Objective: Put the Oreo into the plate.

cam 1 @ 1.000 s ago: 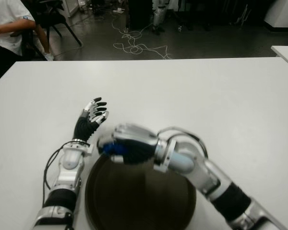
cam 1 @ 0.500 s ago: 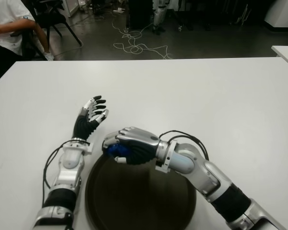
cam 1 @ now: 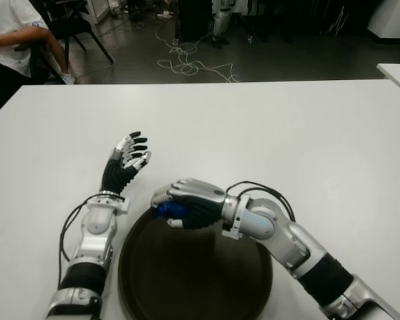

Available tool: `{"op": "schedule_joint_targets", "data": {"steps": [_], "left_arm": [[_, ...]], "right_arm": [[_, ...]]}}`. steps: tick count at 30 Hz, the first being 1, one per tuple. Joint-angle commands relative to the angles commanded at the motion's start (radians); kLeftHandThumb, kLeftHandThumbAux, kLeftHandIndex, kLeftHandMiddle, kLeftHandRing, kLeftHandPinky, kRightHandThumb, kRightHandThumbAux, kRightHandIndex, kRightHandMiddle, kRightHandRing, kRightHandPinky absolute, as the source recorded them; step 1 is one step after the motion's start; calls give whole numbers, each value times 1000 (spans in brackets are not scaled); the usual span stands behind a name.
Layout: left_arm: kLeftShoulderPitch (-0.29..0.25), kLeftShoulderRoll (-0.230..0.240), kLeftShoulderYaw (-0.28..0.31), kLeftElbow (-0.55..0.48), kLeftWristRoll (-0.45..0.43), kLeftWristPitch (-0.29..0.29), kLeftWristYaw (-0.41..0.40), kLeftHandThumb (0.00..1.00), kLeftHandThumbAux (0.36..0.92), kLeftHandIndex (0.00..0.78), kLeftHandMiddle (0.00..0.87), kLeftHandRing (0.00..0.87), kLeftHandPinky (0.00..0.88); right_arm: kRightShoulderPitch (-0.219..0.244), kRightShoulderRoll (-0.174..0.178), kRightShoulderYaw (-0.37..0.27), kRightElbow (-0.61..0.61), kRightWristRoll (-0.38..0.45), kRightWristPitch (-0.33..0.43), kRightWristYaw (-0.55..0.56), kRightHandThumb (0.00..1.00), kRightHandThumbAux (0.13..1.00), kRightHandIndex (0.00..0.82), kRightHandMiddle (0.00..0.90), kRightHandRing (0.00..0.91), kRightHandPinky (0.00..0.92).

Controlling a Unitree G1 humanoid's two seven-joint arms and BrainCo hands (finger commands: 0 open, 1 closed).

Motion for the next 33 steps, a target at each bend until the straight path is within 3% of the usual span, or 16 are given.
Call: {"op": "schedule_joint_targets", "data": {"steps": [4,5,6,9,11,20,33], "left_arm": [[0,-1,1,-1,-1,4,2,80,614,162,251,253,238],[0,-1,1,0,0,5,2,75,611,165,253,252,234],[-1,0,1,1,0,5,3,72,610,168,254,250,232],[-1,0,2,2,-1,4,3,61,602,168,251,245,222],[-1,0,1,2,-2,4,1,56,601,166,248,241,218],[-1,-2,3,2,-10,-4,-4,37,604,169,243,241,220],[-16,9,6,42,-9,-21,-7,48,614,165,238,238,221]], "right_arm": [[-1,-12,-9,-8,39,-9,44,668,748,404,369,362,338],[-4,-16,-12,-16,52,-5,61,427,767,331,319,311,295],[-6,-13,-12,-12,58,-8,67,273,778,284,287,279,266],[-4,-9,-9,5,58,-22,67,89,778,208,233,222,214],[-4,-11,-10,8,56,-26,69,45,768,165,203,189,174],[-19,-28,-3,-1,26,-2,109,1,720,13,23,20,18],[-39,-61,-2,-35,55,43,211,0,675,0,0,0,0]]}}
